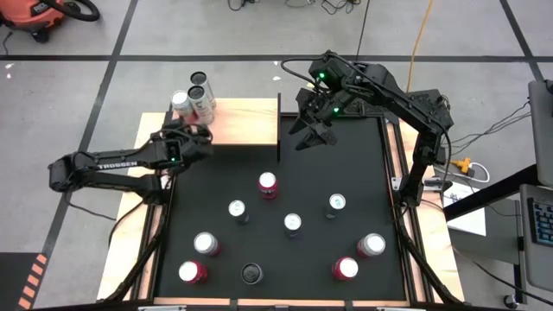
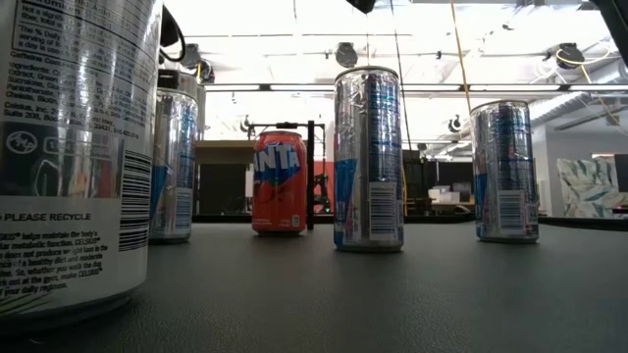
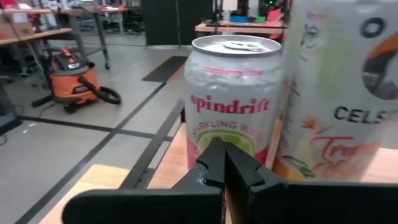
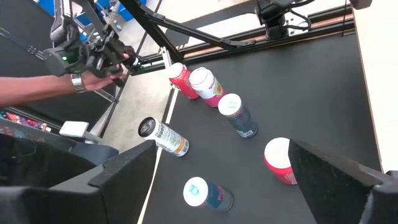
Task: Place canned beverage on shelf
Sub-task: Put the top pink soda can on the shelf
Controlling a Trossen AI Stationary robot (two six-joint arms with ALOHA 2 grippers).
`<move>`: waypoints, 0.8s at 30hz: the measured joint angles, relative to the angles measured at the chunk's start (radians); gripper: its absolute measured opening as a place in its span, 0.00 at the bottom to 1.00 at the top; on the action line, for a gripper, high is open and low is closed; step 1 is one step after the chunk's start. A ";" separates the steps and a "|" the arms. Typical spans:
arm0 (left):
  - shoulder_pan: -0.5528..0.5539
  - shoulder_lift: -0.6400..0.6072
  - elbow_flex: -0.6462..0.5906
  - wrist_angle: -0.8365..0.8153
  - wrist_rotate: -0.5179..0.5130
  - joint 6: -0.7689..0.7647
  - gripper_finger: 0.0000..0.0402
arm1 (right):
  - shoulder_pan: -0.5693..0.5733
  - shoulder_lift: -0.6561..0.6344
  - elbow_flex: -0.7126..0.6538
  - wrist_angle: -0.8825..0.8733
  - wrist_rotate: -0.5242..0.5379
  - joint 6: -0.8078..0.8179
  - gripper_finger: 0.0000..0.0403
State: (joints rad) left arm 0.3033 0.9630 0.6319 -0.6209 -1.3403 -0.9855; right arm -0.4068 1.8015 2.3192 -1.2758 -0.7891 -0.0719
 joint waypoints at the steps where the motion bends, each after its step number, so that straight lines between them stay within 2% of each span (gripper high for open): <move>1: -0.007 0.000 0.000 -0.001 0.000 0.000 0.00 | 0.000 0.000 0.000 0.000 0.000 0.000 0.86; 10: -0.022 -0.022 0.000 0.012 -0.018 0.028 0.00 | 0.000 0.000 0.000 0.000 0.000 -0.009 0.86; 16: -0.029 -0.040 0.000 0.034 0.026 0.032 0.00 | 0.000 0.000 0.000 0.000 0.000 -0.020 0.86; 18: -0.028 -0.057 0.013 0.055 0.081 0.051 0.00 | 0.000 0.000 0.000 0.000 0.000 -0.019 0.86; 22: -0.017 -0.101 0.066 0.220 0.190 0.350 0.00 | 0.000 0.000 0.000 0.000 0.000 -0.005 0.86; 24: -0.005 -0.114 0.075 0.250 0.211 0.428 0.00 | 0.000 0.000 0.000 0.000 0.000 -0.003 0.86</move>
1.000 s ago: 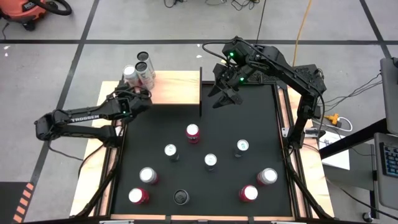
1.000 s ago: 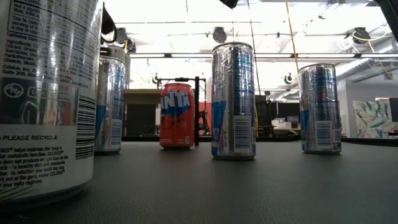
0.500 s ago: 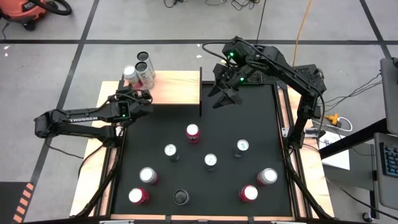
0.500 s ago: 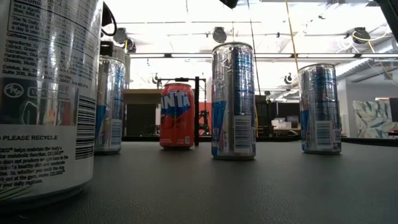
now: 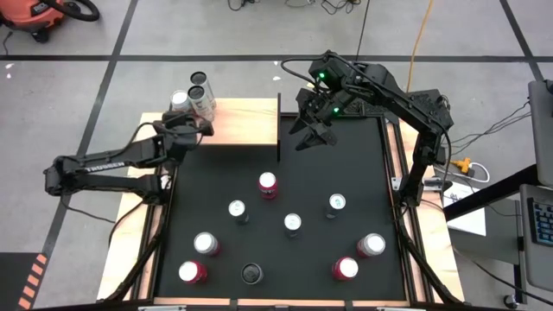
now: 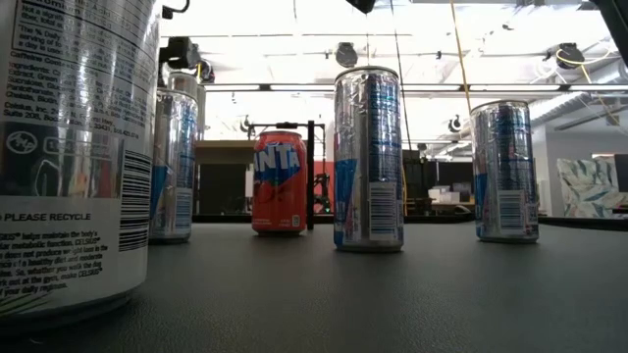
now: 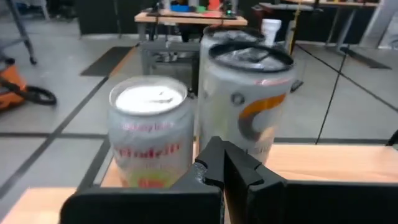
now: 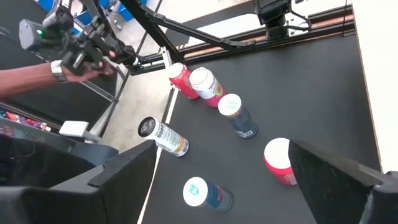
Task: Place canned beverage on shelf
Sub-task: Put the top pink soda can on the shelf
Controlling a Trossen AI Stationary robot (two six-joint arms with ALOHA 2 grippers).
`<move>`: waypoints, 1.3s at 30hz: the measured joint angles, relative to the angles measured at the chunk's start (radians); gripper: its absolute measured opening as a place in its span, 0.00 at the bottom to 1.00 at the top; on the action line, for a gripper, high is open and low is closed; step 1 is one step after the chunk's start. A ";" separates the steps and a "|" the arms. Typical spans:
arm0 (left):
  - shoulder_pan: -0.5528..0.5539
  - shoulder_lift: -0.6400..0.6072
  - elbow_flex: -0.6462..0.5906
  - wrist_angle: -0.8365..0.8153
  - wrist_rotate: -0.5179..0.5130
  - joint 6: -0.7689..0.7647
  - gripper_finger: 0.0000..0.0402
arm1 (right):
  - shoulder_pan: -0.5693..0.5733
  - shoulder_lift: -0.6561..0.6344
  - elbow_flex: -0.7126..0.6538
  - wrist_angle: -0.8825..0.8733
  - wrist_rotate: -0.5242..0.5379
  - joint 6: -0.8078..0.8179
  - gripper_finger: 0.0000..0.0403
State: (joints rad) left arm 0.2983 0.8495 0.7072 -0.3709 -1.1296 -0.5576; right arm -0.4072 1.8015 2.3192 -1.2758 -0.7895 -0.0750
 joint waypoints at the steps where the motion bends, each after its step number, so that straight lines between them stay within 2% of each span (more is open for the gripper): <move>1: 0.008 -0.008 0.001 -0.012 0.000 0.008 0.00 | 0.000 0.000 0.000 0.000 0.000 -0.001 0.86; 3: 0.023 -0.019 0.002 -0.093 -0.001 -0.032 0.00 | 0.000 0.000 0.000 0.001 0.000 -0.001 0.86; 8: 0.011 -0.022 -0.003 -0.326 -0.036 -0.296 0.00 | 0.000 0.000 0.000 0.003 0.000 0.004 0.86; 14: -0.038 -0.035 -0.118 -0.242 -0.085 -0.356 0.00 | 0.000 0.000 0.000 0.007 0.001 0.007 0.86; 23: -0.030 -0.034 -0.197 -0.075 -0.106 -0.277 0.00 | 0.000 0.000 0.000 0.011 0.001 0.006 0.86; 30: 0.057 -0.035 -0.199 0.153 0.010 0.014 0.00 | 0.000 0.000 0.000 0.023 0.000 0.000 0.86; 39: 0.153 -0.033 -0.199 0.145 0.043 0.022 0.00 | 0.000 0.000 0.000 0.021 0.000 0.007 0.86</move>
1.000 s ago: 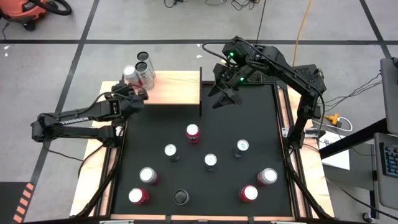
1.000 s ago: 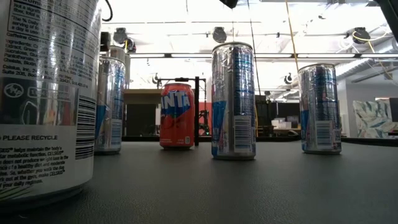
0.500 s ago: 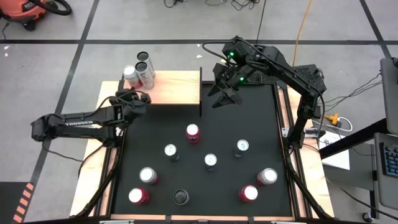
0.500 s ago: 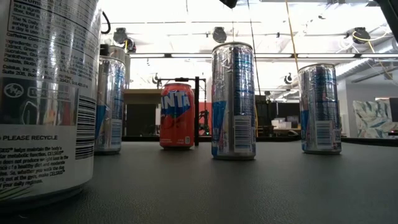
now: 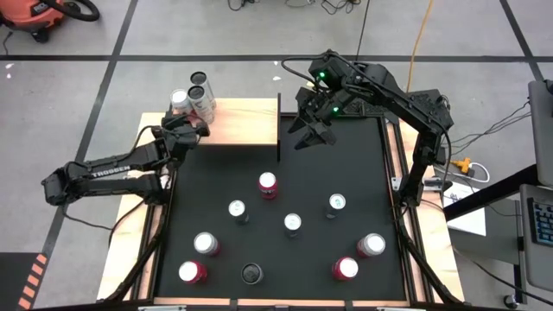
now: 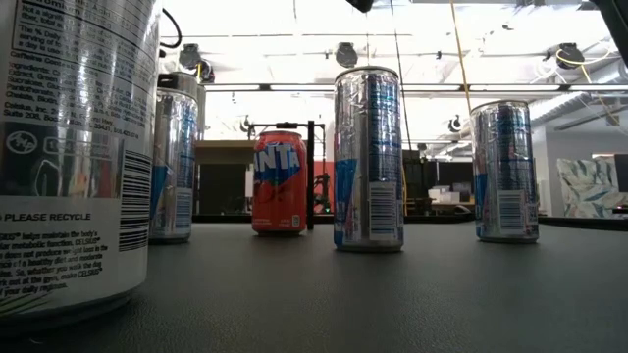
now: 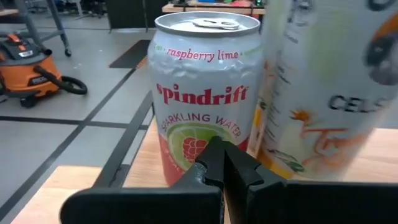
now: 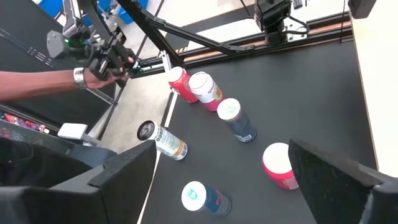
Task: Place canned beverage on shelf
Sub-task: Put the top pink soda can on the shelf
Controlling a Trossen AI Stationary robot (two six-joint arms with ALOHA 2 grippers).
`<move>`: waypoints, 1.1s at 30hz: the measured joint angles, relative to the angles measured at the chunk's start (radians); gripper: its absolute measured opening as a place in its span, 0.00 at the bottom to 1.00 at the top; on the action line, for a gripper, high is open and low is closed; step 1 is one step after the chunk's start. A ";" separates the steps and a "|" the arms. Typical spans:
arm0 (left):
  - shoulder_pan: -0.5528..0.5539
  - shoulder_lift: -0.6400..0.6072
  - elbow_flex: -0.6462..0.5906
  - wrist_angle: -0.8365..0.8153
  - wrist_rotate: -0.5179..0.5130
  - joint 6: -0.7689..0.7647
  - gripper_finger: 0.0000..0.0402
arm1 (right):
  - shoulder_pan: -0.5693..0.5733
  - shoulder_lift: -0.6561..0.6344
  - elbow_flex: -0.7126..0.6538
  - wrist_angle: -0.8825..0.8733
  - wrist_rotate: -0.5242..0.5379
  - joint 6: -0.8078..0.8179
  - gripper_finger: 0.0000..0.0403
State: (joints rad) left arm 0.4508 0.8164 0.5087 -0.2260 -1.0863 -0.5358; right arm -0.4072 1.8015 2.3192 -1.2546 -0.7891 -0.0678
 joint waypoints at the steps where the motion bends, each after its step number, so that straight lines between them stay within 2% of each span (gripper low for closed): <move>1: 0.009 0.002 0.000 0.000 0.005 0.001 0.00 | 0.000 0.000 0.000 -0.001 0.000 0.001 0.86; 8: 0.059 0.006 0.000 0.003 0.085 0.017 0.00 | 0.000 0.000 0.000 -0.002 0.000 -0.006 0.86; 20: 0.110 0.010 0.000 0.018 0.099 0.055 0.00 | 0.000 0.000 0.000 0.001 0.000 -0.008 0.86; 25: 0.138 0.027 0.000 0.021 0.148 0.074 0.00 | 0.000 0.000 0.000 0.001 0.000 -0.008 0.86; 33: 0.180 0.055 0.000 0.122 0.195 0.158 0.00 | 0.000 0.000 0.000 0.001 0.000 -0.003 0.86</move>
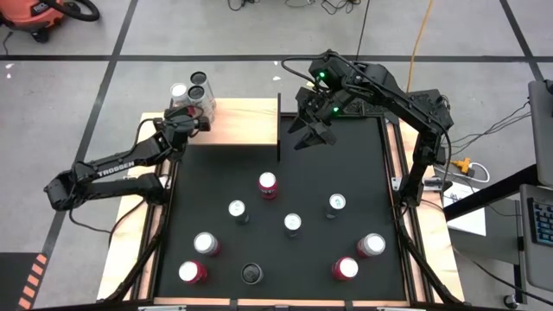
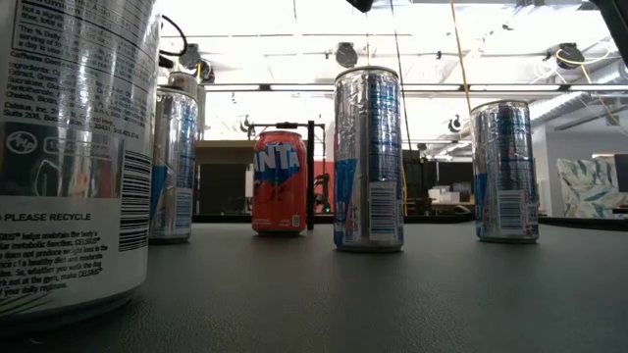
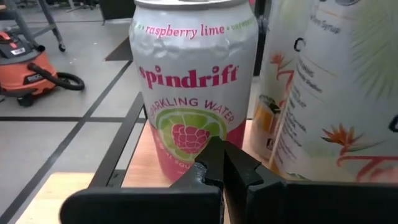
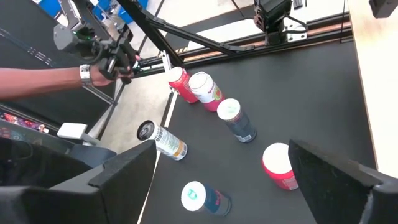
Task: Place canned beverage on shelf
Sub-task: Put the top pink soda can on the shelf
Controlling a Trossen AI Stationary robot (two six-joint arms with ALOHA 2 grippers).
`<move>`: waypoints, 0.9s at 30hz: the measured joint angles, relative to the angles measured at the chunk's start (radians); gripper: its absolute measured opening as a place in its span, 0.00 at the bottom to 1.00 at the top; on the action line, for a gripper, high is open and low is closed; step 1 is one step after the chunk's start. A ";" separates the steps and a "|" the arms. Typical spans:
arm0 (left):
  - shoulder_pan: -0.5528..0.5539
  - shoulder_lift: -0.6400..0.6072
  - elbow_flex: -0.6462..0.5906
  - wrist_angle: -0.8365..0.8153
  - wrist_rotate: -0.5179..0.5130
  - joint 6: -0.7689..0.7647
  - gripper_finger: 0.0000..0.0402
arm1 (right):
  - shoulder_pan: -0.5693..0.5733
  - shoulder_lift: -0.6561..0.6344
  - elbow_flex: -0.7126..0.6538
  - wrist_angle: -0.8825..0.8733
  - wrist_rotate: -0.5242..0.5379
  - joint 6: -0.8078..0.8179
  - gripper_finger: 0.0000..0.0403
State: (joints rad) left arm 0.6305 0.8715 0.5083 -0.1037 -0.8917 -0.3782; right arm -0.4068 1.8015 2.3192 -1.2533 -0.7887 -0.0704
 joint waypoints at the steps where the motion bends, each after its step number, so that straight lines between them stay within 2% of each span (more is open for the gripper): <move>1: 0.002 0.000 0.000 0.000 0.000 0.000 0.00 | 0.000 0.000 0.000 0.000 0.000 0.003 0.86; 10: 0.000 -0.006 0.000 -0.013 0.002 0.001 0.00 | 0.000 0.000 0.000 0.000 0.001 0.005 0.86; 18: -0.013 -0.081 0.000 -0.031 -0.023 -0.008 0.00 | 0.000 0.000 0.000 0.000 0.003 0.006 0.86; 27: 0.028 -0.089 -0.027 -0.029 0.024 -0.054 0.00 | 0.000 0.000 0.000 0.001 0.003 0.000 0.86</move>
State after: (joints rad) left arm 0.6582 0.7829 0.4814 -0.1328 -0.8674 -0.4320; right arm -0.4069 1.8013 2.3192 -1.2519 -0.7855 -0.0709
